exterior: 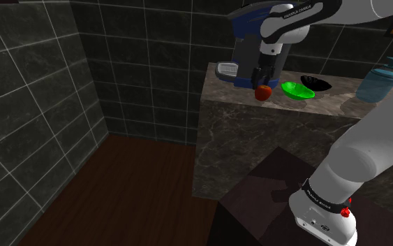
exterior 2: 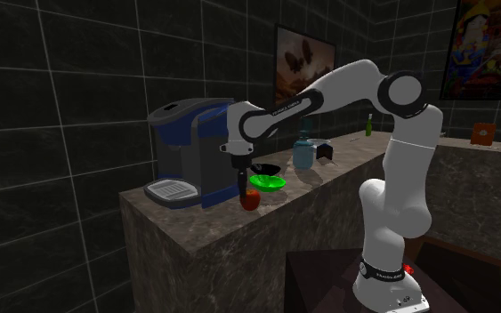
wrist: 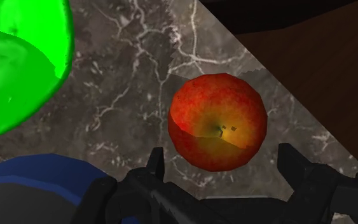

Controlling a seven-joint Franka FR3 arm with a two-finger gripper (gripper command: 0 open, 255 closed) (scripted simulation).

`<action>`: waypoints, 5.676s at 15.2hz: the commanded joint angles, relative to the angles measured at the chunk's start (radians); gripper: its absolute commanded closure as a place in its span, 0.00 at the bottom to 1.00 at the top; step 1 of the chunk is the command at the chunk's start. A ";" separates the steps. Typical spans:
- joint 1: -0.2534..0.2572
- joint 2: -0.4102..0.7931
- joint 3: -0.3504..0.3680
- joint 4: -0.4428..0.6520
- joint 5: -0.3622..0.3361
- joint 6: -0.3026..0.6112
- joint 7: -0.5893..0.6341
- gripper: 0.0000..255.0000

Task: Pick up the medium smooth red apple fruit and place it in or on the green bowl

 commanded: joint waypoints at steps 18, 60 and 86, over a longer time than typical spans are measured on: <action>-0.001 0.019 -0.004 -0.036 0.004 0.048 -0.004 1.00; -0.140 0.077 -0.243 0.341 -0.021 -0.262 -0.393 1.00; -0.036 0.087 -0.354 0.191 -0.027 -0.098 -0.387 0.00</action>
